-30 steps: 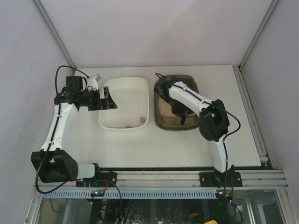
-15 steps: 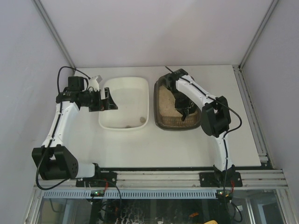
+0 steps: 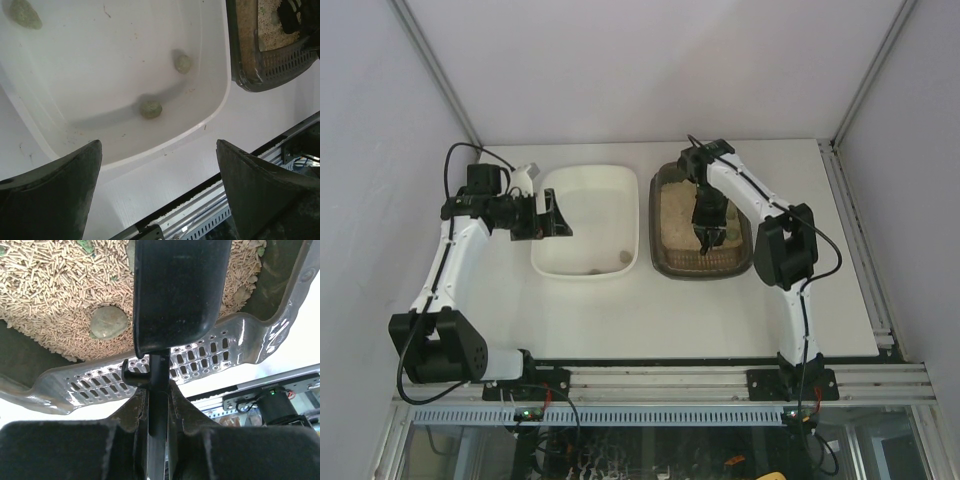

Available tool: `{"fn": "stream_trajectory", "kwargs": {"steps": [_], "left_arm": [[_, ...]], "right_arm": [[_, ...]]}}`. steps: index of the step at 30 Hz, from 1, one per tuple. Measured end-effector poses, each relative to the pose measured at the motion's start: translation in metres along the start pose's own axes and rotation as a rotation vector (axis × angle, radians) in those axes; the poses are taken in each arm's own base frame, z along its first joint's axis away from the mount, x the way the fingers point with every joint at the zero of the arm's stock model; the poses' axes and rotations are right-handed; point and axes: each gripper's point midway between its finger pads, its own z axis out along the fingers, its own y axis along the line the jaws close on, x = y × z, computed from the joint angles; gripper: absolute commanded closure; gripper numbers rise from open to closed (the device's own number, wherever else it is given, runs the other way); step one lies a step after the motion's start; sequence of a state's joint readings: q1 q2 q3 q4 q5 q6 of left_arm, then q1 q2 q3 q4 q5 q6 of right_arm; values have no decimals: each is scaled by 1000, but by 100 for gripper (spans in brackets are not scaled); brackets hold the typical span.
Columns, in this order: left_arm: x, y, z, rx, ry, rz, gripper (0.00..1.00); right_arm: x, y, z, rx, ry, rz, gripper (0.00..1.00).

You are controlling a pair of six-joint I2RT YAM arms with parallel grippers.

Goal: Clean the litter box

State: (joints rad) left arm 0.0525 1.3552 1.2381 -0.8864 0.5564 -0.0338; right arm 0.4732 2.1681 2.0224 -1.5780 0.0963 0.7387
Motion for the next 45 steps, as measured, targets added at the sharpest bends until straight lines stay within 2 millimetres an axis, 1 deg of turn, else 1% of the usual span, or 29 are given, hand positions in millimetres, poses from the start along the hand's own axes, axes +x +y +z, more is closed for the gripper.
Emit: {"fn": "stream_trajectory", "kwargs": {"steps": [6, 7, 12, 16, 20, 22, 25, 28, 33, 36, 38, 45], "left_arm": [[2, 0, 0, -3, 7, -4, 1], [2, 0, 0, -3, 8, -5, 1], [7, 2, 2, -2, 21, -13, 1], [10, 4, 5, -1, 39, -24, 1], [11, 4, 7, 3, 44, -27, 1], [11, 3, 7, 7, 44, -28, 1], [11, 2, 7, 16, 46, -28, 1], [12, 1, 8, 24, 51, -32, 1], [16, 2, 12, 32, 67, -36, 1], [17, 1, 13, 52, 74, -28, 1], [18, -1, 14, 68, 81, -24, 1], [25, -8, 18, 135, 120, -17, 1]], "right_arm": [[-4, 2, 1, -57, 33, 22, 100], [-4, 1, 3, -61, 34, 27, 100], [-7, -4, 26, -122, -3, 54, 100], [-14, -7, 30, -198, -41, 92, 100], [-34, 2, 34, -280, -89, 111, 100], [-40, 8, 37, -316, -104, 109, 100], [-47, 19, 40, -394, -126, 104, 100], [-52, 30, 37, -512, -135, 106, 100], [-58, 41, 33, -653, -126, 104, 100], [-58, 45, 33, -704, -132, 94, 100], [-56, 45, 34, -738, -135, 92, 100], [-46, 28, 37, -847, -140, 115, 100]]}}
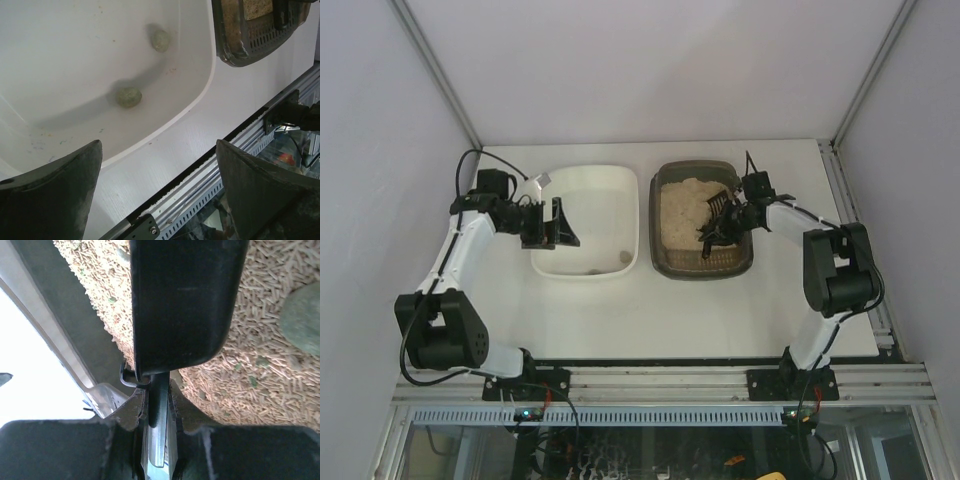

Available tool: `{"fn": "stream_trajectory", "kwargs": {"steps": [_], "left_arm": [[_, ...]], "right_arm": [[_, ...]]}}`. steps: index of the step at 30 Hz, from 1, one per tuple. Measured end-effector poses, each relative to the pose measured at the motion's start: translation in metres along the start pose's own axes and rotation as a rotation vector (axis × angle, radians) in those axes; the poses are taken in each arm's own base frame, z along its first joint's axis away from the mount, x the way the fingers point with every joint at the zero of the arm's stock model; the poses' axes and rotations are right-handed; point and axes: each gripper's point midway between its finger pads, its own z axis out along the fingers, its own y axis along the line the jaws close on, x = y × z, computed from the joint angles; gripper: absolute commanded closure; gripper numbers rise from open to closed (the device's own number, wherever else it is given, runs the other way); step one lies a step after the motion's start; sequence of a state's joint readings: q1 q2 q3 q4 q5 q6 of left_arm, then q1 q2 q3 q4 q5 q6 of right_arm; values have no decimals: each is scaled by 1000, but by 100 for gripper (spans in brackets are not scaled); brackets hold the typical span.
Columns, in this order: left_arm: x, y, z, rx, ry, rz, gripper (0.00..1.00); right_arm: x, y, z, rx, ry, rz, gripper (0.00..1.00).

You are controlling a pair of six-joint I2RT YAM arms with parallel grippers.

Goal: Clean the litter box

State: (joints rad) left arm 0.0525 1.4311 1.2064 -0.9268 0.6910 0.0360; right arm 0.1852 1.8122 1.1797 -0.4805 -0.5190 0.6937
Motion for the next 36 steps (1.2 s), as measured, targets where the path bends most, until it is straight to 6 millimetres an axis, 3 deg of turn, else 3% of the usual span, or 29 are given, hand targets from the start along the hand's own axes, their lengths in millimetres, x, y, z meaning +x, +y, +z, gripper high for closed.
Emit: {"fn": "stream_trajectory", "kwargs": {"steps": [10, 24, 36], "left_arm": [[2, -3, 0, 19, 5, 16, 1], [8, -2, -1, 20, 11, 38, 1], [10, -1, 0, 20, 14, 49, 1]], "right_arm": [[8, -13, -15, -186, -72, -6, 100], [22, 24, -20, -562, -65, -124, 100], [23, 55, -44, -845, -82, -214, 100]]}}
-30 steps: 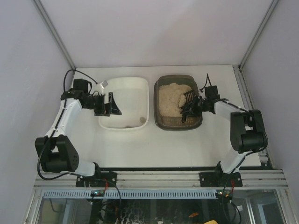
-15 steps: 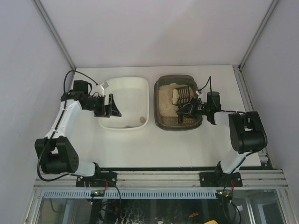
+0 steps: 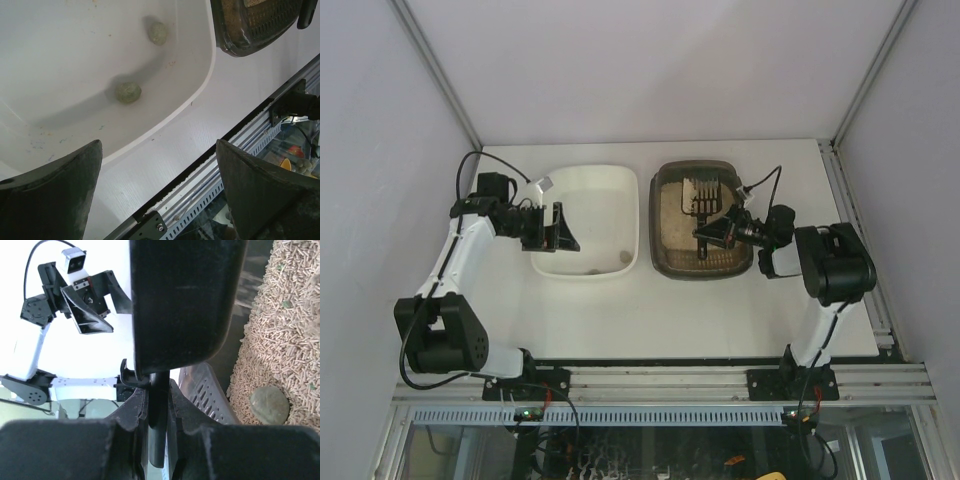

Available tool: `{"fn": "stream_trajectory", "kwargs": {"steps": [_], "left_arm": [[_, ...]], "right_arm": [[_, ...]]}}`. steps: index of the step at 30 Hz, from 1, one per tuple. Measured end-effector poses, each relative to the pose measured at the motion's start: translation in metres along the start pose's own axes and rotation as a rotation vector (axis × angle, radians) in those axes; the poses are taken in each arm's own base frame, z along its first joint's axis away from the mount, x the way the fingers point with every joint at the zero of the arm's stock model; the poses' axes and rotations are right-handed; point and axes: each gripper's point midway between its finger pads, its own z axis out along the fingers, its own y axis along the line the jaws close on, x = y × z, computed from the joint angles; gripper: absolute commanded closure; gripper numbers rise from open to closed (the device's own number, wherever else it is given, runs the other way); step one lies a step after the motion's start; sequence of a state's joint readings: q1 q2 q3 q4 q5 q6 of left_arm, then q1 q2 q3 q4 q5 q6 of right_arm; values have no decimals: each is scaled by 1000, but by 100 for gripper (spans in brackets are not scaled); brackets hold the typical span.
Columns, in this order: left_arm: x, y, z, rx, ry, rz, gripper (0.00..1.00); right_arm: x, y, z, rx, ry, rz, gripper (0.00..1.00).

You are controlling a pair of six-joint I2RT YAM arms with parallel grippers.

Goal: Clean the litter box

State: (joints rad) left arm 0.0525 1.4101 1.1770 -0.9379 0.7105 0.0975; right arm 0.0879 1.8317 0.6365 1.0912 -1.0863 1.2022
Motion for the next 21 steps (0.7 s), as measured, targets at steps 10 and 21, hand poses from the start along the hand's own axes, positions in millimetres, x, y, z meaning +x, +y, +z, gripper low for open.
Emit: {"fn": "stream_trajectory", "kwargs": {"steps": [10, 21], "left_arm": [[1, 0, 0, 0, 3, 3, 1], [2, -1, 0, 10, 6, 20, 1]], "right_arm": [[-4, -2, -1, -68, -23, 107, 100], [1, 1, -9, -18, -63, 155, 100]]}}
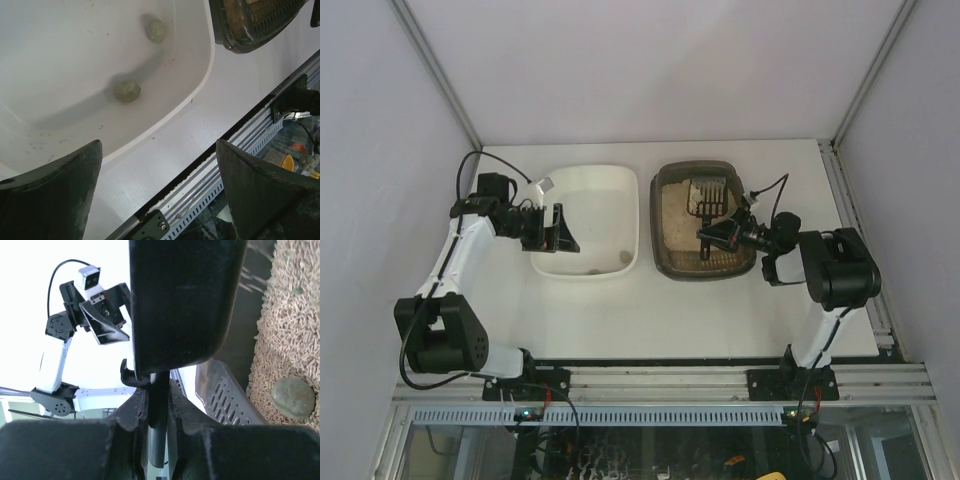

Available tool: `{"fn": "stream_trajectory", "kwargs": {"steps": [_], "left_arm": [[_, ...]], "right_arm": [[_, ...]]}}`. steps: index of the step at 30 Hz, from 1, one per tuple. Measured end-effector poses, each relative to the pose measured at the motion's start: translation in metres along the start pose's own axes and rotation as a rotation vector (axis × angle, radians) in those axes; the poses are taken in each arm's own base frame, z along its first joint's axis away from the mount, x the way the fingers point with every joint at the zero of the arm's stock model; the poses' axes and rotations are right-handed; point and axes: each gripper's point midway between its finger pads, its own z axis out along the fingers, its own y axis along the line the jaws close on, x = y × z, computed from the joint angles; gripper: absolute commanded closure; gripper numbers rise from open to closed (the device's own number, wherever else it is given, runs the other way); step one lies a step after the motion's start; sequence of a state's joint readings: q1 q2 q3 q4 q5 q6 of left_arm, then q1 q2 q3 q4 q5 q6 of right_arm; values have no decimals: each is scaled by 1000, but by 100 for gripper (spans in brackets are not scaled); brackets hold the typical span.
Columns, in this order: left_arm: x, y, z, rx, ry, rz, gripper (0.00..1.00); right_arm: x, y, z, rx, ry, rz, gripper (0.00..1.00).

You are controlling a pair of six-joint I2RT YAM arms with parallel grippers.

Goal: Clean the litter box

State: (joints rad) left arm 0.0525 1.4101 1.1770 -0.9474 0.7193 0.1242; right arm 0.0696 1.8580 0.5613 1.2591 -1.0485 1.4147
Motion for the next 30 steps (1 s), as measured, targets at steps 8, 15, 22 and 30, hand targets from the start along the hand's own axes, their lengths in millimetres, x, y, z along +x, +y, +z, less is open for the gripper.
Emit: {"fn": "stream_trajectory", "kwargs": {"steps": [8, 15, 22, 30], "left_arm": [[0, 0, 0, 0, 1, -1, 1], [1, 0, 0, 0, 3, -2, 1], [1, 0, 0, 0, 5, -1, 1], [2, 0, 0, 0, 5, 7, 1]], "right_arm": [[1, 6, 1, 2, 14, 3, 100], [-5, 13, -4, -27, -2, 23, 100], [22, 12, -2, -35, 51, 60, 100], [38, 14, 2, -47, 80, 66, 100]]}}
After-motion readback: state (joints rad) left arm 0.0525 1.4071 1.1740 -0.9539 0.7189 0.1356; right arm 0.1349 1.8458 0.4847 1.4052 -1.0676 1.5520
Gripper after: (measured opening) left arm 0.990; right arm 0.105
